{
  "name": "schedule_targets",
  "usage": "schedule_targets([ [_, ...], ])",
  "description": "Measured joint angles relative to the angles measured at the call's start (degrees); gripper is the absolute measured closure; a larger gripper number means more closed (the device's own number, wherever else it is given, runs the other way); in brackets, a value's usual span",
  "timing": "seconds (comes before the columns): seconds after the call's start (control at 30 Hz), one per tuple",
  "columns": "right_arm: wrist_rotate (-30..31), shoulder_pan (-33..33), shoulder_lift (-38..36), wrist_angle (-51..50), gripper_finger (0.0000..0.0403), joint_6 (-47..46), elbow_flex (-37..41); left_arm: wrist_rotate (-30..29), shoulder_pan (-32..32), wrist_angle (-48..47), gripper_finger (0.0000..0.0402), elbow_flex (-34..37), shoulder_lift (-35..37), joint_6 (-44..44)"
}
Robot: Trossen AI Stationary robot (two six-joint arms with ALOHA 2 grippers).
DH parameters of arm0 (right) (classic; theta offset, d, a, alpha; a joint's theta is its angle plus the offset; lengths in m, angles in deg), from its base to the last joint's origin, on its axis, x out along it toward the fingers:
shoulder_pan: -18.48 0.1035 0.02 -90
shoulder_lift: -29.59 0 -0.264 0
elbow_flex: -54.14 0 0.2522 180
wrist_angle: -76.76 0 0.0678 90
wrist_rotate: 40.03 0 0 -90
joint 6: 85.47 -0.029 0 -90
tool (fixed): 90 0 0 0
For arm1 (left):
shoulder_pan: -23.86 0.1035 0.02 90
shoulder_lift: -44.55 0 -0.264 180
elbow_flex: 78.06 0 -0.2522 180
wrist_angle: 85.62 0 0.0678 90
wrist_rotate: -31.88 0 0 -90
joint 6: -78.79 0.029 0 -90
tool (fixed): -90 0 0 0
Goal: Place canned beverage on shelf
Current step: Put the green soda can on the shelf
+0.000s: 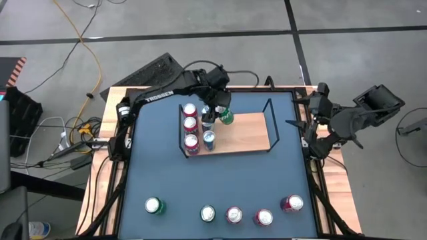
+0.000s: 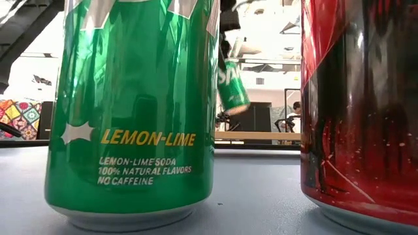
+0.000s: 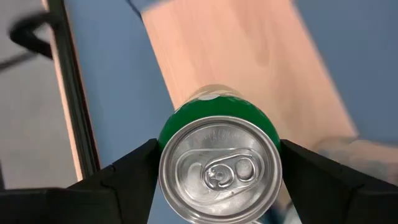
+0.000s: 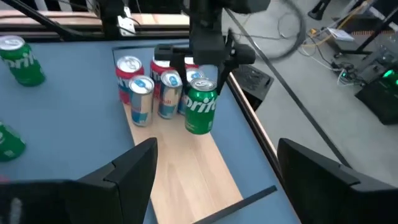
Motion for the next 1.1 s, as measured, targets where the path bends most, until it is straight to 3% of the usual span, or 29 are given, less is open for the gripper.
schedule_targets([
  [0.23,-0.1,-2.6,0.0,0.0,0.0085,0.6,2.0,-4.7,-2.2,-0.8,0.0121,0.0,-2.1,1.0],
  [1.1,-0.3,-5.5,-1.2,0.1,0.0085,4.0,2.6,-4.5,-2.9,-2.5,0.0120,-0.6,-5.5,0.6],
])
